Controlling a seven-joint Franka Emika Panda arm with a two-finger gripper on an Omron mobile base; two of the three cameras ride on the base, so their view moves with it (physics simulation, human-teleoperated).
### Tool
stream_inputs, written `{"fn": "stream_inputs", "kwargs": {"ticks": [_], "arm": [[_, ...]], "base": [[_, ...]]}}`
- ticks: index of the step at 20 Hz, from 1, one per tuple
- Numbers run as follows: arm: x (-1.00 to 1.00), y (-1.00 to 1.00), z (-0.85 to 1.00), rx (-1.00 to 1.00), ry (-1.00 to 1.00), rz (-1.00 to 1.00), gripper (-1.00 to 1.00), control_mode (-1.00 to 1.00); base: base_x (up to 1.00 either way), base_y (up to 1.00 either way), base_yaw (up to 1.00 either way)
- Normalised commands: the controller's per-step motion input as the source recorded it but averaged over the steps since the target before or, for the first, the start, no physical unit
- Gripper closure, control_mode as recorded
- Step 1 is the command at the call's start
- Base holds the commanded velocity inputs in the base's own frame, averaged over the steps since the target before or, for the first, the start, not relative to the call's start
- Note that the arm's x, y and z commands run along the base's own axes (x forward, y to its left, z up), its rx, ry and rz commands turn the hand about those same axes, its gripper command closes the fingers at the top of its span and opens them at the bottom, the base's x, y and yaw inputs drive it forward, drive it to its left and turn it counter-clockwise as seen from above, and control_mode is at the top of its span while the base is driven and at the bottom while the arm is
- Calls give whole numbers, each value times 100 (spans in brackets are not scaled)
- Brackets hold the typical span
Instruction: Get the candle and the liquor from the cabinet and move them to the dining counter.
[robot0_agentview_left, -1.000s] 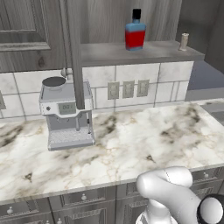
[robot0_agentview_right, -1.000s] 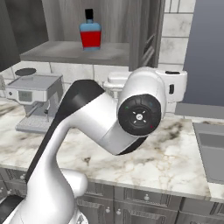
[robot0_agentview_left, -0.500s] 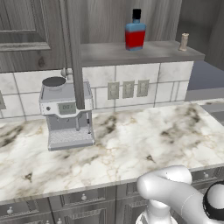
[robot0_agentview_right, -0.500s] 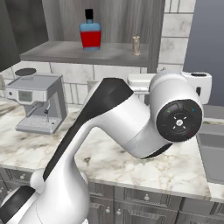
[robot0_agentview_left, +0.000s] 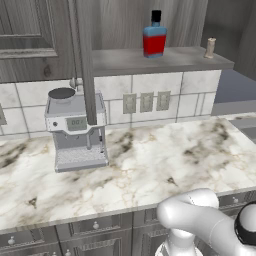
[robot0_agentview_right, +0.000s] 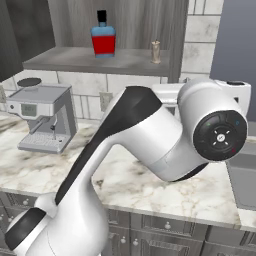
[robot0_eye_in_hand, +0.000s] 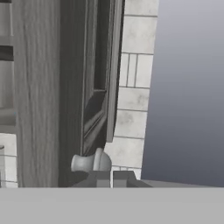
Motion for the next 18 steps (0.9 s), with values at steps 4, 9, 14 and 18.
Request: {"fn": "stream_inputs", "kwargs": {"ticks": [4, 9, 14, 18], "arm": [[0, 0, 0, 0, 0, 0, 100, -100], [0, 0, 0, 0, 0, 0, -100, -100], [-14, 0, 0, 0, 0, 0, -100, -100], [-57, 0, -2, 0, 0, 1, -100, -100]], "base": [[0, 0, 0], [0, 0, 0], [0, 0, 0], [0, 0, 0]]}}
